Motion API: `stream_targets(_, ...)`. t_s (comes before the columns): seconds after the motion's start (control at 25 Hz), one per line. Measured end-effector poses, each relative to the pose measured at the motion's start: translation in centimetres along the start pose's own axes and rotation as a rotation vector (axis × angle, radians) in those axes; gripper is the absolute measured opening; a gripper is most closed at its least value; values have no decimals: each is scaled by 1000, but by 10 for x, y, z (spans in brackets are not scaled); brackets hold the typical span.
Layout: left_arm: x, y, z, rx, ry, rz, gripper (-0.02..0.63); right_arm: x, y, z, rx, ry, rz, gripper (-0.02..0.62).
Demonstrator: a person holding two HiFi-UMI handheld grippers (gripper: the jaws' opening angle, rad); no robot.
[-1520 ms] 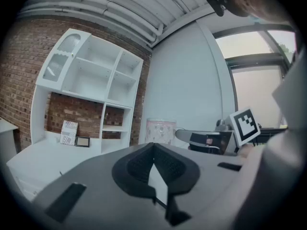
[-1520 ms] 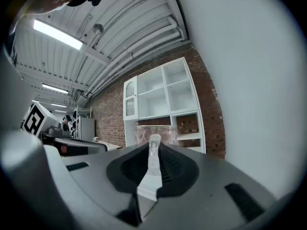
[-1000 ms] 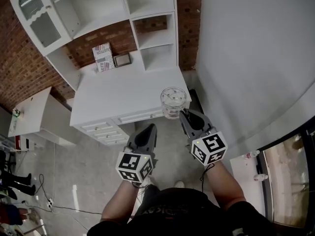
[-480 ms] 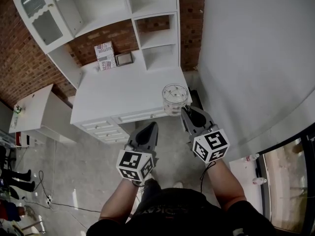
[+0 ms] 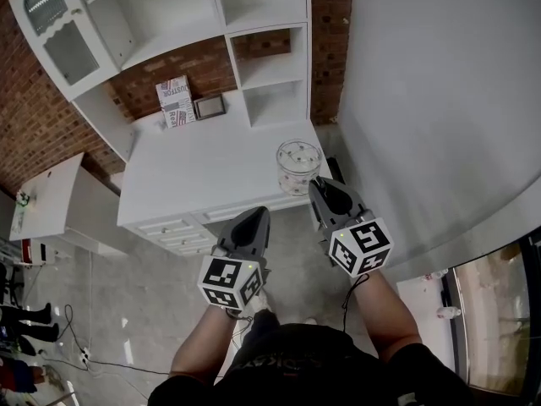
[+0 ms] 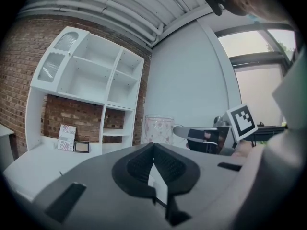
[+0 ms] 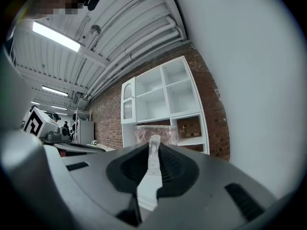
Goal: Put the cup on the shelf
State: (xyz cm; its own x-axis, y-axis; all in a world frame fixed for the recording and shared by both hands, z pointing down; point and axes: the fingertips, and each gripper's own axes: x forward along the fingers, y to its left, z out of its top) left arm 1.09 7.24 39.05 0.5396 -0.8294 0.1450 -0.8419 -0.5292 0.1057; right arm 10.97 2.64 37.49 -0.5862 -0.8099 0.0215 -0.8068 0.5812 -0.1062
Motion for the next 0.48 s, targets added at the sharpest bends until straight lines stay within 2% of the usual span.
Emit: stream_targets(0.48, 30, 89, 26, -2, -21, -34, 5, 88, 2, 11, -9, 1, -47, 35)
